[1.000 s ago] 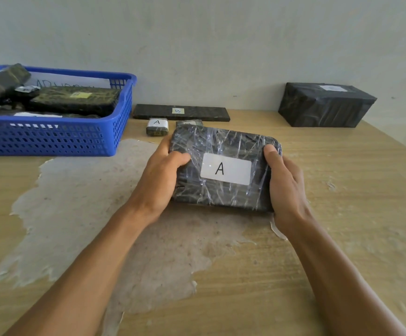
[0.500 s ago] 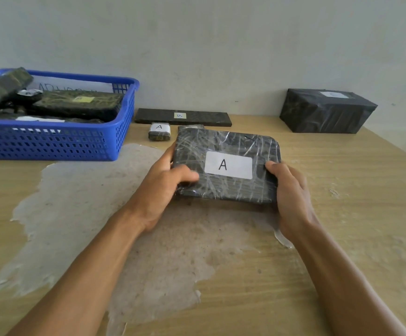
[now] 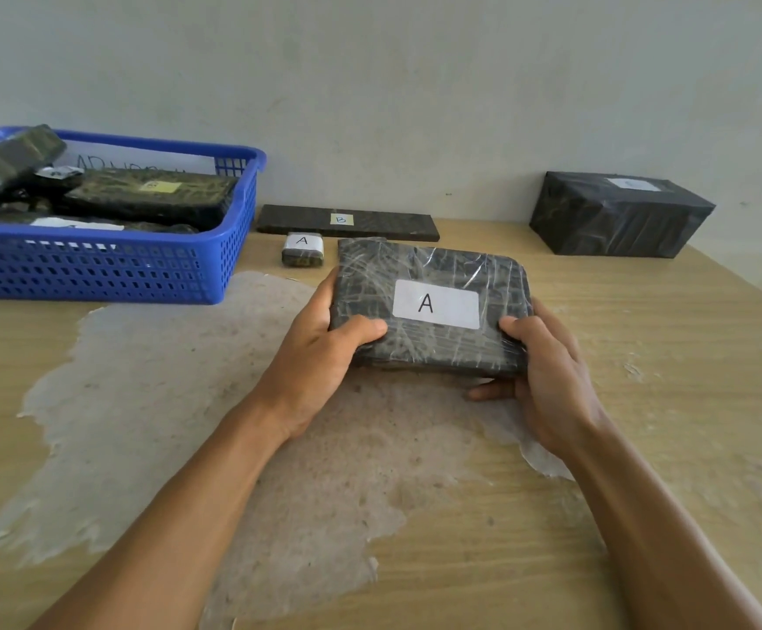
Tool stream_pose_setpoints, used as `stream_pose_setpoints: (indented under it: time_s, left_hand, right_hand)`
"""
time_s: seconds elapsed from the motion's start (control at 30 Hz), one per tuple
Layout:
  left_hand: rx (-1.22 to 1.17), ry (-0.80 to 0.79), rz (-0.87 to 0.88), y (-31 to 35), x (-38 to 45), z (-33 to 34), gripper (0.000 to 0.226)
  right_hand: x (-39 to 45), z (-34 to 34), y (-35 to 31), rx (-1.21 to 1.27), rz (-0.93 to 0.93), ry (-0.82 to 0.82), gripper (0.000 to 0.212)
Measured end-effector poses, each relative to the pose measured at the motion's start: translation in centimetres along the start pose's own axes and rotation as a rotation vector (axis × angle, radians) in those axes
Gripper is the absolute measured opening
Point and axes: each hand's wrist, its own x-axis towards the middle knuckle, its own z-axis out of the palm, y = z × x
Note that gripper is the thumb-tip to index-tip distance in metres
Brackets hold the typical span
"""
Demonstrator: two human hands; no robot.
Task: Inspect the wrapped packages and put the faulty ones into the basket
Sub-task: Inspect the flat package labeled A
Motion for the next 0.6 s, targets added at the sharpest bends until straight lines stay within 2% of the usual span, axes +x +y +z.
stream_pose_setpoints:
  time_s: [0.1,0.17,0.3,0.5,0.6]
  left_hand:
    - [0.042,0.003,0.010,0.0,-0.1,0.1,0.058]
    - [0.050,0.038,0.023,-0.1,0.0,0.2,0.058]
    - [0.075,0.078,0.046,-0.2,0.0,0.4,0.056]
    - [0.099,0.081,0.084,0.0,-0.6,1.1,0.066]
    - [0.086,0.144,0.086,0.1,-0.6,1.2,0.064]
  right_hand:
    - [0.1,-0.2,0.2,0.008,-0.003,-0.018,0.026]
    - [0.1,-0.3,0.3,-0.001,-0.009,-0.060,0.029]
    - [-0.2,-0.1,0.3,-0.119,-0.054,-0.103,0.056]
    - [-0.3,0.0,0.5,-0.131,-0.103,-0.034,0.051]
    - [-0.5,0.1,0.5,-0.160,-0.109,-0.052,0.060]
